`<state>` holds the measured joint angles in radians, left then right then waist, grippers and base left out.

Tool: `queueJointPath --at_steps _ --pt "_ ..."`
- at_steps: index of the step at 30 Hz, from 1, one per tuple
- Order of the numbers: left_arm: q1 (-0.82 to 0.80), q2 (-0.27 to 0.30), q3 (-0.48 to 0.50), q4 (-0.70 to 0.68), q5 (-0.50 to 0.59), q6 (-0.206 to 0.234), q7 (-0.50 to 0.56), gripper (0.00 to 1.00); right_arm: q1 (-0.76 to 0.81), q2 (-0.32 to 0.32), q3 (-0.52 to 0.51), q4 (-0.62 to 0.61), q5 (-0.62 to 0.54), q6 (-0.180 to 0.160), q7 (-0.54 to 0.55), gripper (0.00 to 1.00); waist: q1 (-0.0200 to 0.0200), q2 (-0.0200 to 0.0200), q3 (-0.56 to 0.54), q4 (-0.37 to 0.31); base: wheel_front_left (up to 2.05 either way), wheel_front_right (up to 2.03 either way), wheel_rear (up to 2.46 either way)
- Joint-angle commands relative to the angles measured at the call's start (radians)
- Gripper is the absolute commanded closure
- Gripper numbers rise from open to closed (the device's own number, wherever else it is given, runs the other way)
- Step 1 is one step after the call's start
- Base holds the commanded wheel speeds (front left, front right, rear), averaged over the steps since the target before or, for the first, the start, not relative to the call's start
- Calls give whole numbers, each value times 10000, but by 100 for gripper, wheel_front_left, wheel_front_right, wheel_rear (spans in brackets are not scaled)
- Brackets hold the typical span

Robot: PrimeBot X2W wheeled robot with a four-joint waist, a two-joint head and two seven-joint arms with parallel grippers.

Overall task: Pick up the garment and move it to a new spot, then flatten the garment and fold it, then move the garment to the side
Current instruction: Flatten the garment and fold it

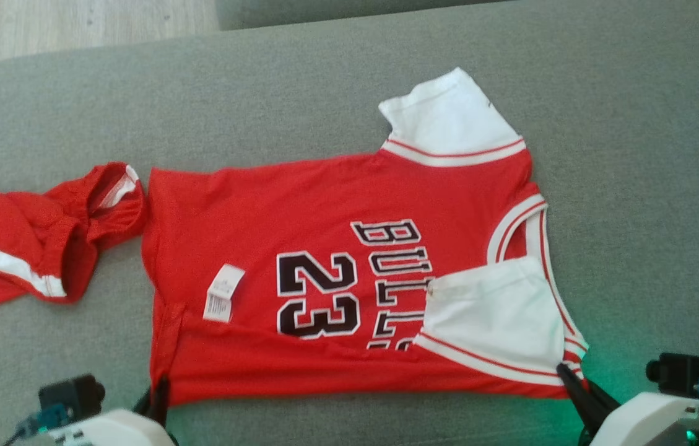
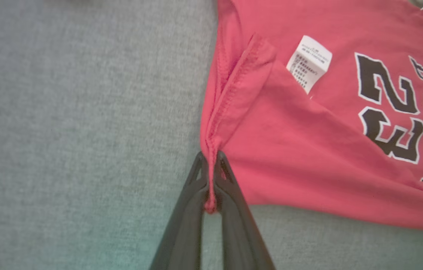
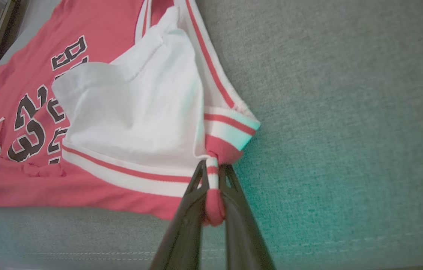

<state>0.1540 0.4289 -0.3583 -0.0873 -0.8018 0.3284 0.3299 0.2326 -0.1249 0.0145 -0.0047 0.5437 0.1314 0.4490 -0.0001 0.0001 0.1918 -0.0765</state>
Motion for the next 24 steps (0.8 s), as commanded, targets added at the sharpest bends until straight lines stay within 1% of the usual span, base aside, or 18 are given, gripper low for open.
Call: queueJointPath --at_steps 1,2,3,4,5,7,9,12,15,17,20,24 --pt "-187 39 502 -43 -107 -48 -205 100 -154 -107 84 -261 -135 -7 -100 100 1 -1 -81 -26 0 0 0" --pt "-143 -29 477 140 -148 -118 -281 100 -121 -65 103 -137 -163 -7 -147 91 1 -1 -131 -28 0 0 0" --pt "-118 -93 448 335 -169 -165 -347 97 -127 -61 142 -17 -227 -7 -212 38 1 -1 -177 -35 0 0 0" --pt "-103 -144 408 543 -168 -192 -392 36 -181 -34 170 64 -225 -7 -350 0 1 -1 -208 -42 0 0 0" --pt "-109 -178 353 737 -143 -232 -436 0 -254 -50 196 154 -279 -7 -496 0 1 -1 -243 -52 0 0 0" --pt "-157 -263 278 1037 -101 -303 -558 0 -444 -135 253 224 -466 -7 -831 0 1 -1 -295 -63 0 0 0" --pt "-294 -313 356 1152 174 -195 -1031 0 -677 -195 231 162 -685 -7 -1295 0 1 -1 -348 -77 0 0 0" --pt "-580 -596 640 963 564 -76 -2252 0 -1060 -110 -18 -63 -902 -7 -2068 0 1 -1 -408 -92 0 0 0" --pt "-937 -611 741 576 1304 69 -3406 0 -1460 -146 -182 -424 -1231 -7 -2656 0 1 -1 -451 -94 0 0 0" --pt "-1224 -503 659 289 1911 203 -3918 0 -1744 -192 -206 -742 -1482 -7 -2951 0 1 -1 -476 -104 0 0 0" --pt "-1709 -336 407 -133 2767 419 -4284 0 -2150 -317 -147 -1216 -1837 -7 -3149 0 1 -1 -506 -127 0 0 0" --pt "-2385 -170 -36 -392 3580 586 -4102 0 -2540 -400 28 -1911 -2159 -7 -3180 0 1 -1 -493 -149 0 0 0"
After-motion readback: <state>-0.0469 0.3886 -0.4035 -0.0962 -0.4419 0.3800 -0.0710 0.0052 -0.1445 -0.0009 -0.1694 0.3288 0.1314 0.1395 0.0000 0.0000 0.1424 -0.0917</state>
